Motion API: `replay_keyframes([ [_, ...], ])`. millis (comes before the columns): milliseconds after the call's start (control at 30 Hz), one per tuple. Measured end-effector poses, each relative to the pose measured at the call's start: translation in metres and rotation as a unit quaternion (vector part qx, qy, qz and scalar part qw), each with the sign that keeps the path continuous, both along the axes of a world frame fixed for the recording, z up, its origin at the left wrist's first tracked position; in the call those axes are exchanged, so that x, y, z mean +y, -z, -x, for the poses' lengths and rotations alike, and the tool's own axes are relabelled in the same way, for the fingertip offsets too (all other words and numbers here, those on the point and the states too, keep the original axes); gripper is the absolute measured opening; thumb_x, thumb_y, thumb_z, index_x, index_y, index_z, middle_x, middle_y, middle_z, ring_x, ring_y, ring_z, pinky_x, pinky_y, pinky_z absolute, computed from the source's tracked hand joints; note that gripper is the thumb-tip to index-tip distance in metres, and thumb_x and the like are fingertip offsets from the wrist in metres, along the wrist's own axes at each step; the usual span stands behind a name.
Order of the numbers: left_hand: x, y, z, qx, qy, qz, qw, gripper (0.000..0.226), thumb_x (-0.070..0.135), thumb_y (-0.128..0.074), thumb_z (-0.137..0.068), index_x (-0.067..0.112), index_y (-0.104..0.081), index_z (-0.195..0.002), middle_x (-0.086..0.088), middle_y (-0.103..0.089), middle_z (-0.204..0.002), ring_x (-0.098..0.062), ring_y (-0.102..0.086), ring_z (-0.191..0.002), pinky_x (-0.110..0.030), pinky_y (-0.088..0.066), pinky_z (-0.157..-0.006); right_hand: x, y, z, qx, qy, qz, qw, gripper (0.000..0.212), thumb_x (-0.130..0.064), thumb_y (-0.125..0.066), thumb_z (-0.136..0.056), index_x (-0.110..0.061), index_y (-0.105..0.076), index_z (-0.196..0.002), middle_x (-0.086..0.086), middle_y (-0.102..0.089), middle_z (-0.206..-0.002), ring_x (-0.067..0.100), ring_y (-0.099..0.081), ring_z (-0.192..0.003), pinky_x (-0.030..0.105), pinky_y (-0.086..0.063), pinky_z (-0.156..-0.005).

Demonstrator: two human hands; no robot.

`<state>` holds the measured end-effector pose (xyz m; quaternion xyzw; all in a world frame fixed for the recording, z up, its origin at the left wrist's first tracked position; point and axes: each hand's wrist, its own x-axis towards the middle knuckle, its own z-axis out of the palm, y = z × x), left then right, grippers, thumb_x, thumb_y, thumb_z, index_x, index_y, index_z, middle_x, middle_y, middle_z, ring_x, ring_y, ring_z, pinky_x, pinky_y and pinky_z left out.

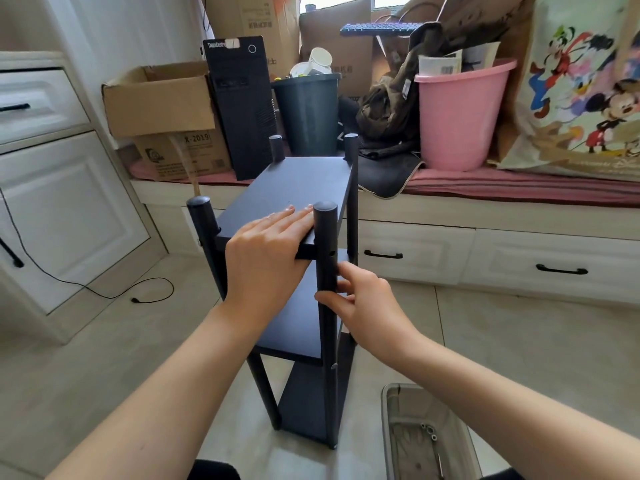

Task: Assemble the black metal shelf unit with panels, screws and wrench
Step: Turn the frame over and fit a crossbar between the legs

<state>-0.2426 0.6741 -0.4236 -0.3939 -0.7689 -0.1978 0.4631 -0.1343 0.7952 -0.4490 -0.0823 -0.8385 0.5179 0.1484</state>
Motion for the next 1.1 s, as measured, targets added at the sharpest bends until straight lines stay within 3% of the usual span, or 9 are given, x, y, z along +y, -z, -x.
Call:
replay_keyframes([
  [167, -0.002, -0.005, -0.013, -0.042, 0.02, 0.022, 0.999, 0.039, 0.018, -0.059, -0.081, 0.009, -0.075, -0.115, -0.007, -0.074, -0.118, -0.032, -0.071, -0.109, -0.045, -0.056, -0.091, 0.008, 0.002, 0.002, -0.002, 0.0, -0.003, 1.0, 0.017, -0.022, -0.071, -0.089, -0.02, -0.071, -0.106, -0.015, -0.07, -0.091, -0.004, -0.066, -0.086, 0.002, -0.046, -0.068],
  [267, -0.01, -0.007, -0.018, -0.094, 0.049, 0.048, 0.993, 0.055, 0.015, -0.066, -0.072, 0.009, -0.069, -0.127, -0.007, -0.07, -0.127, -0.031, -0.065, -0.12, -0.046, -0.047, -0.105, 0.013, 0.003, 0.002, -0.004, 0.009, 0.0, 1.0, 0.015, -0.03, -0.076, -0.084, -0.02, -0.075, -0.096, -0.014, -0.073, -0.084, -0.008, -0.066, -0.079, 0.003, -0.045, -0.066],
  [467, -0.012, -0.004, -0.029, -0.146, 0.071, 0.019, 0.987, 0.06, 0.045, -0.053, -0.087, 0.005, -0.066, -0.13, -0.01, -0.069, -0.128, -0.028, -0.061, -0.126, -0.044, -0.035, -0.117, 0.01, 0.01, 0.002, 0.004, 0.023, -0.003, 1.0, 0.016, -0.04, -0.074, -0.085, -0.03, -0.063, -0.078, -0.014, -0.07, -0.078, -0.008, -0.065, -0.075, 0.004, -0.041, -0.056],
  [567, -0.011, -0.001, -0.03, -0.14, 0.056, 0.029, 0.988, 0.064, 0.054, -0.056, -0.088, 0.007, -0.066, -0.13, -0.009, -0.069, -0.128, -0.028, -0.06, -0.128, -0.051, -0.036, -0.116, 0.011, 0.01, 0.005, -0.005, 0.004, 0.009, 1.0, 0.017, -0.039, -0.072, -0.087, -0.026, -0.063, -0.082, -0.009, -0.072, -0.083, 0.001, -0.069, -0.078, 0.014, -0.048, -0.065],
  [700, -0.008, 0.001, -0.029, -0.139, 0.051, 0.013, 0.989, 0.06, 0.054, -0.057, -0.088, 0.01, -0.069, -0.127, -0.006, -0.07, -0.126, -0.028, -0.061, -0.126, -0.048, -0.032, -0.118, 0.021, 0.01, 0.004, -0.036, -0.043, 0.047, 0.997, 0.024, -0.021, -0.076, -0.084, -0.014, -0.065, -0.104, -0.001, -0.072, -0.099, 0.012, -0.071, -0.088, 0.035, -0.058, -0.083],
  [900, -0.005, 0.003, -0.03, -0.145, 0.056, -0.005, 0.988, 0.054, 0.053, -0.056, -0.09, 0.013, -0.07, -0.124, -0.003, -0.071, -0.124, -0.025, -0.06, -0.126, -0.048, -0.024, -0.12, 0.039, 0.03, -0.011, -0.082, -0.051, -0.002, 0.995, 0.025, -0.016, -0.073, -0.087, -0.018, -0.063, -0.11, -0.005, -0.072, -0.098, 0.008, -0.07, -0.089, 0.029, -0.058, -0.083],
  [1033, -0.003, 0.005, -0.034, -0.156, 0.059, -0.025, 0.986, 0.051, 0.051, -0.057, -0.09, 0.014, -0.071, -0.124, -0.002, -0.07, -0.125, -0.025, -0.058, -0.128, -0.048, -0.018, -0.121, 0.064, 0.055, -0.023, -0.166, -0.039, -0.078, 0.982, 0.021, -0.022, -0.071, -0.089, -0.021, -0.063, -0.109, -0.005, -0.07, -0.1, 0.006, -0.068, -0.091, 0.024, -0.057, -0.082],
  [1100, -0.002, 0.006, -0.035, -0.167, 0.059, -0.031, 0.984, 0.052, 0.052, -0.056, -0.091, 0.014, -0.07, -0.124, -0.002, -0.069, -0.126, -0.024, -0.055, -0.129, -0.046, -0.014, -0.121, 0.078, 0.073, -0.028, -0.218, -0.035, -0.113, 0.969, 0.018, -0.022, -0.07, -0.09, -0.02, -0.063, -0.106, -0.004, -0.069, -0.1, 0.005, -0.066, -0.088, 0.015, -0.053, -0.074],
])
